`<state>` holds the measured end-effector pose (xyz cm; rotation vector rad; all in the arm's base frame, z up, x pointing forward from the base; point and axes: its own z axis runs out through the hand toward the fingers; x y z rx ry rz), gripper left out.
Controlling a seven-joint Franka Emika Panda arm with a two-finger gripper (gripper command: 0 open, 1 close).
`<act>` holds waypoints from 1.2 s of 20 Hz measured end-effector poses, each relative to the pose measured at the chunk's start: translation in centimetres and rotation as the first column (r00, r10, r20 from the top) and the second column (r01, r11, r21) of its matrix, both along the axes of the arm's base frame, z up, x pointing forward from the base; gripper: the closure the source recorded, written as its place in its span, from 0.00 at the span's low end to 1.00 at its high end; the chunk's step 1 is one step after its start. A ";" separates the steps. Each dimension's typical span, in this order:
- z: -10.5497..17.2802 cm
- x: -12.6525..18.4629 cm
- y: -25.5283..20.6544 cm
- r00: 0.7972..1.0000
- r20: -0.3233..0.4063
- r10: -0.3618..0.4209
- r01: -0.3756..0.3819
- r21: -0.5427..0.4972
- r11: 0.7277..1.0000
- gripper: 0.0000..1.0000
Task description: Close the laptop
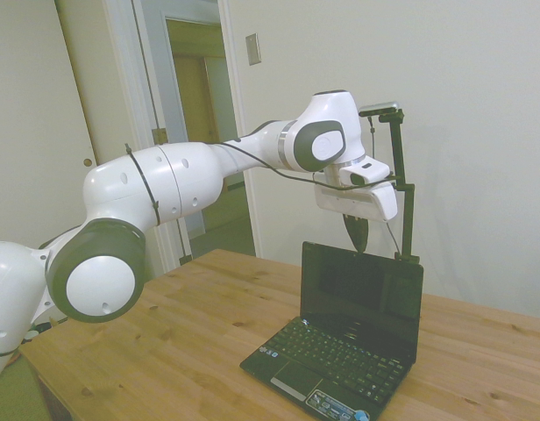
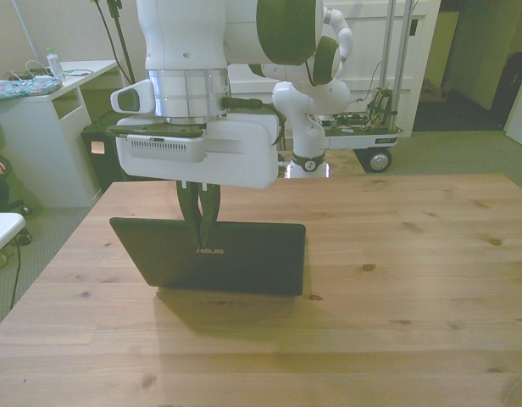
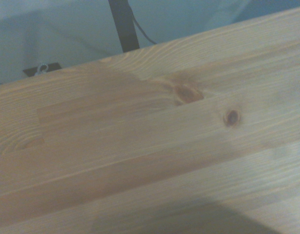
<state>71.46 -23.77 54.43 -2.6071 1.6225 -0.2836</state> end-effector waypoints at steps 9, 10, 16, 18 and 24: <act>0.5 -3.0 0.2 0.995 -0.099 -0.021 0.025 0.040 0.999 1.00; 0.2 -3.3 0.4 0.993 -0.113 -0.020 0.025 0.044 0.999 1.00; -2.5 -5.4 1.7 0.980 -0.199 -0.017 0.032 0.076 0.997 1.00; -3.4 -6.1 2.4 0.977 -0.213 -0.018 0.037 0.085 0.996 1.00; -7.1 -7.5 4.5 0.967 -0.255 -0.021 0.049 0.105 0.993 1.00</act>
